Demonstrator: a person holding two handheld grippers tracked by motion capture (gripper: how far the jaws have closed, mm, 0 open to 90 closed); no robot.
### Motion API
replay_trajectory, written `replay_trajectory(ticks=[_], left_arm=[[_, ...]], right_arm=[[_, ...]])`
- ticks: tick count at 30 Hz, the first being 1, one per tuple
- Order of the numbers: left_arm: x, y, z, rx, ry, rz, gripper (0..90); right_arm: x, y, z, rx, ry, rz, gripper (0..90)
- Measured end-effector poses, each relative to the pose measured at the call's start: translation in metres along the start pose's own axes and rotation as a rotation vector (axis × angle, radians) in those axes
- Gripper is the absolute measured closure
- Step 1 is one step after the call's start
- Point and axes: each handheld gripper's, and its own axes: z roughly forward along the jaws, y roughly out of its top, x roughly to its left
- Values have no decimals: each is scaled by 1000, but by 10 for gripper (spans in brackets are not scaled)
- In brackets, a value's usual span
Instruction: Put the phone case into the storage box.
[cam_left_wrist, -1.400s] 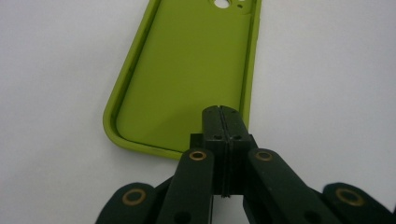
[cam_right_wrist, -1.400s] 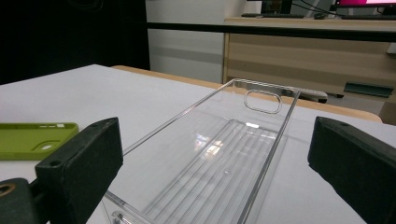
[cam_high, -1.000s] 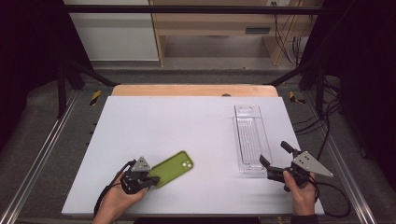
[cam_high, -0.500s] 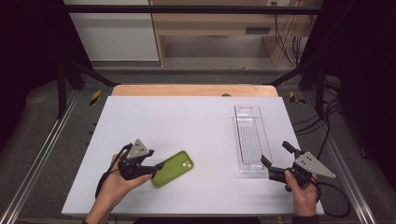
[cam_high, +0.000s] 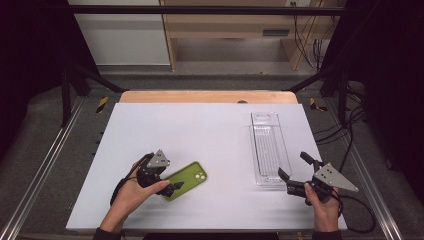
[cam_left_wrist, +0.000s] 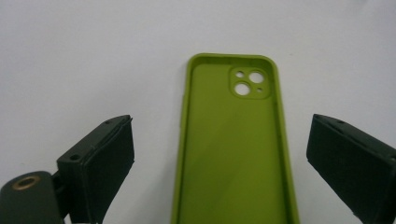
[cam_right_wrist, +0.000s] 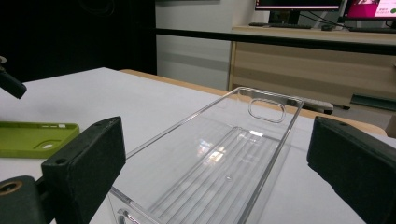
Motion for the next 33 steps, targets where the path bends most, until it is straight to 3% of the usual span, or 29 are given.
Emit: replay_trajectory(ticks=[6, 13, 18, 23, 28, 31, 33], left_arm=[[-2, -4, 7, 29, 12, -8, 83], [-1, -8, 6, 23, -1, -27, 65], [-2, -9, 6, 29, 1, -16, 58], [-1, -9, 3, 10, -16, -44, 63], [-2, -18, 9, 62, -32, -35, 66], [-4, -18, 9, 92, 2, -16, 60], [-3, -18, 9, 89, -4, -23, 56]], right_arm=[[2, -1, 1, 9, 7, -10, 46], [3, -1, 3, 22, 3, -12, 45], [5, 0, 4, 47, -29, 11, 45], [2, 2, 3, 45, -56, 41, 37], [-2, 2, -1, 36, -62, 56, 35], [-3, 2, -1, 45, -58, 56, 34], [-2, 1, 0, 47, -58, 52, 34]])
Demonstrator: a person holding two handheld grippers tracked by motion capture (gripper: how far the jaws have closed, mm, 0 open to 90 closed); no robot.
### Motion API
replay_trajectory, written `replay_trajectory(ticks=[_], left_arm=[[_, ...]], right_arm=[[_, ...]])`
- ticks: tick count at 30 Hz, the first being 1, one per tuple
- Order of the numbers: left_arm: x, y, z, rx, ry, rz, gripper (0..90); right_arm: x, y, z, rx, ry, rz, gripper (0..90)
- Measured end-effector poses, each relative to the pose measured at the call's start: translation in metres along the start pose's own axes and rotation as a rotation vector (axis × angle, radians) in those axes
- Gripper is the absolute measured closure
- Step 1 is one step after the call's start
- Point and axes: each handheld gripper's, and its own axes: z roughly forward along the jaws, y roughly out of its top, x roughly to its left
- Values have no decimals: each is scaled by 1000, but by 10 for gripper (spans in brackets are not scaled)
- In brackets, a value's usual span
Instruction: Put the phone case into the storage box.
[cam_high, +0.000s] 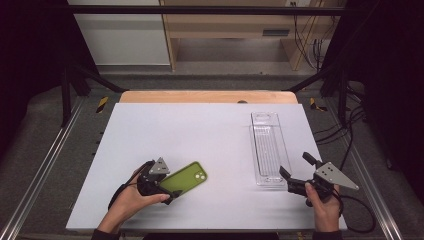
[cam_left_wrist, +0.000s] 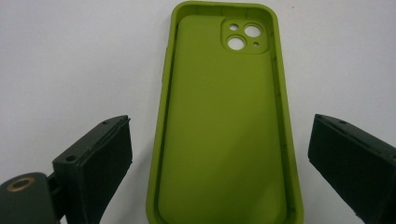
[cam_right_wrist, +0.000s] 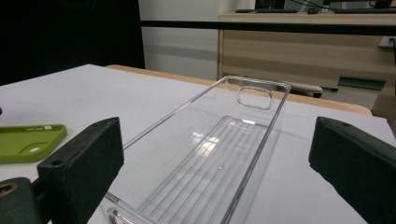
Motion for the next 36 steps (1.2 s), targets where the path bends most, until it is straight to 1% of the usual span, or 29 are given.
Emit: replay_trajectory(ticks=[3, 5, 9, 13, 18, 19, 20, 21, 22, 24, 26, 30, 36], left_arm=[[1, -3, 5, 18, -15, -2, 57], [1, -4, 5, 19, -18, -6, 58], [2, -6, 6, 19, -18, -9, 62], [1, -11, 8, 37, -16, -9, 65], [1, -15, 9, 29, -17, -9, 63], [1, -15, 9, 30, -15, -6, 65], [-1, -15, 10, 35, -2, 6, 69], [-1, -15, 10, 35, -2, 6, 76], [-3, -14, 9, 39, 14, 12, 85], [-5, -15, 9, 25, 21, 5, 143], [-5, -15, 9, 16, 27, -4, 150], [-6, -13, 9, 28, 33, -14, 159], [-6, -10, 13, 2, 57, -10, 162]], right_arm=[[2, 0, 1, 8, 2, -8, 34], [2, 0, 1, 8, 1, -7, 34], [2, 0, 1, 7, 3, -7, 34], [2, 0, 0, 4, 4, -2, 34], [2, 0, 0, 2, 3, 1, 34], [1, 0, -1, 2, 2, 1, 34], [1, 0, 0, 0, 2, 2, 34], [0, 0, 0, 4, 0, 0, 35], [0, -1, 1, 9, 2, -1, 36], [1, -1, 1, 17, -2, -1, 36], [1, -1, 2, 17, -1, -3, 36], [1, -1, 1, 17, -3, -3, 36], [1, -1, 1, 18, -4, -7, 37]])
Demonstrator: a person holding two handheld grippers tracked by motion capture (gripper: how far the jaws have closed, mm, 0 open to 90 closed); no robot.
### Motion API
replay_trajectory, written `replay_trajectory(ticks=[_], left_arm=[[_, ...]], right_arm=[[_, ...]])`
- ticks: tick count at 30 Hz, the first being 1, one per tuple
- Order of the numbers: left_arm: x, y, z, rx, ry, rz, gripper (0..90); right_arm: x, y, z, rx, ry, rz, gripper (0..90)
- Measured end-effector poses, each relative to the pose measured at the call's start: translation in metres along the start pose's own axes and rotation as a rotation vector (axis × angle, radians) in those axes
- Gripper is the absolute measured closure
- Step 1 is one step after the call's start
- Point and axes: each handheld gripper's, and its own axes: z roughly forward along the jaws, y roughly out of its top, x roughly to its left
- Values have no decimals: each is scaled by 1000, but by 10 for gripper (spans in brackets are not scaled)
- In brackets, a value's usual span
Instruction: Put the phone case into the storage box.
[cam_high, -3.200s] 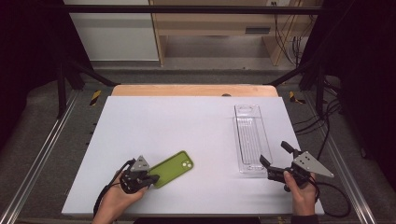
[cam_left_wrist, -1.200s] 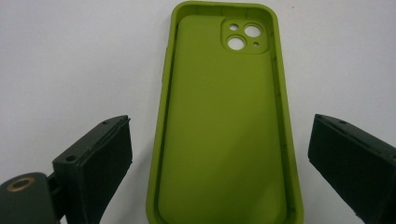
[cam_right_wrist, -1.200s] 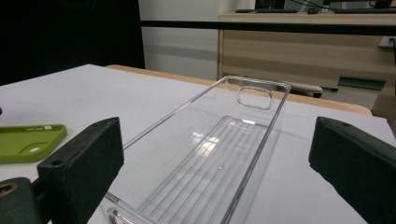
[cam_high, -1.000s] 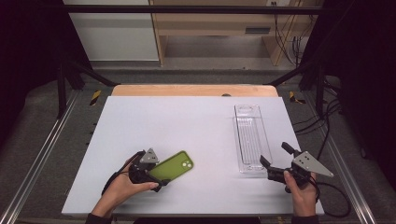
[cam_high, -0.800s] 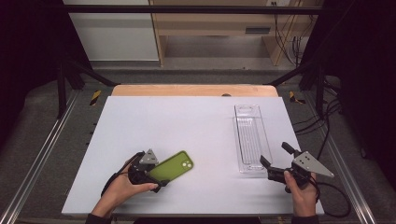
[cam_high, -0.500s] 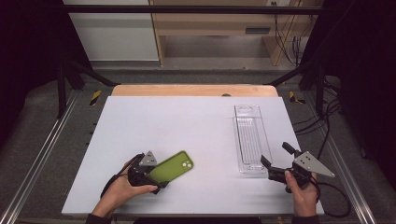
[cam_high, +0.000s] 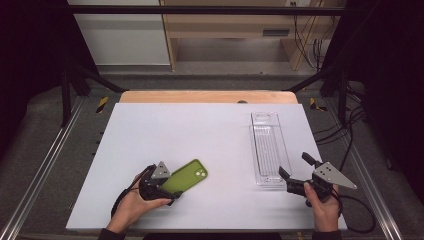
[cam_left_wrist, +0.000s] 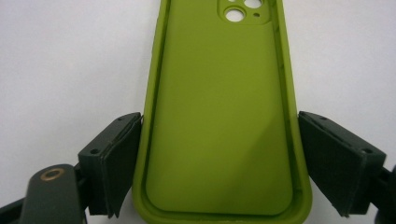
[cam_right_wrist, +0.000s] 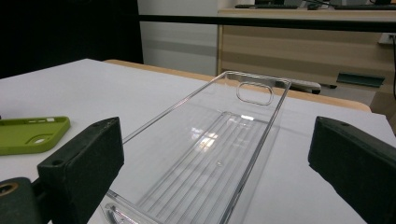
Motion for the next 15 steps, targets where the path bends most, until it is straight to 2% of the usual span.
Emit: replay_trajectory(ticks=[3, 7, 8, 15], left_arm=[[-1, 2, 0, -11, 39, 1, 164], [-3, 6, -2, -74, 85, -6, 164], [-3, 6, -2, -74, 85, -6, 163], [-6, 11, -6, -176, 153, 25, 163]], right_arm=[[0, 0, 0, -1, -3, 6, 37], [0, 1, -1, -3, -10, 7, 37], [0, 1, -1, -3, -10, 7, 37], [-2, 1, -2, -11, -25, 17, 36]])
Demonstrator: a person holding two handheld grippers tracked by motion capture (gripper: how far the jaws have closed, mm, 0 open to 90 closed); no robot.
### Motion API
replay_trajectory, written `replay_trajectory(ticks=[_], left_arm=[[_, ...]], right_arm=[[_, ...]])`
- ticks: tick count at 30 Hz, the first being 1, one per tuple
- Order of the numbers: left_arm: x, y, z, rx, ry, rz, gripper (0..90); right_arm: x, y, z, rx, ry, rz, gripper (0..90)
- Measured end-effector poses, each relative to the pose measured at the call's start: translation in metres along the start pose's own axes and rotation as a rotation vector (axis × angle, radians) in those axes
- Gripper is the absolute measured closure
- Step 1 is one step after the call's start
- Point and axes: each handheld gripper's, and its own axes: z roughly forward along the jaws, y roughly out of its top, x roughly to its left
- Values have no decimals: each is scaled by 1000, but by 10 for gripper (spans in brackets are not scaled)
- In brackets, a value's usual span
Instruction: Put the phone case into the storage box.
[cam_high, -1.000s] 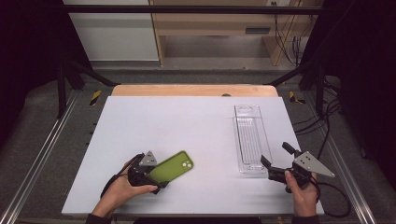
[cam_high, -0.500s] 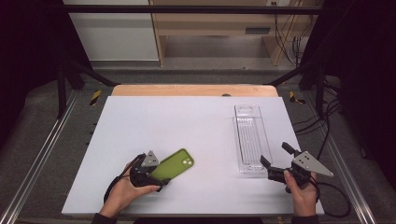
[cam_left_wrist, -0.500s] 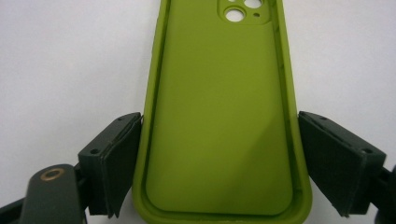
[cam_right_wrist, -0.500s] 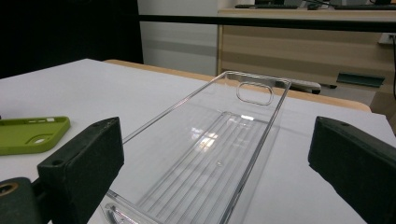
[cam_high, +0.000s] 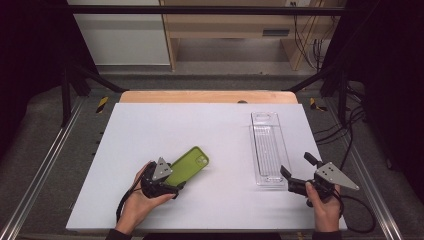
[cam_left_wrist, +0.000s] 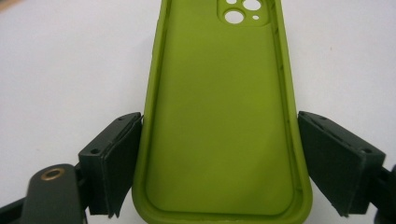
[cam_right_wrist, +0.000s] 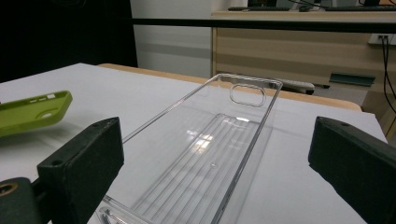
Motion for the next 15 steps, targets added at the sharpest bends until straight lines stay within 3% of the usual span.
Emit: replay_trajectory(ticks=[9, 15], left_arm=[[0, 5, -10, -125, 49, 8, 162], [1, 6, -13, -157, 52, 7, 162]], right_arm=[[1, 2, -1, -3, -11, -7, 34], [5, 3, 1, 2, -14, -7, 34]])
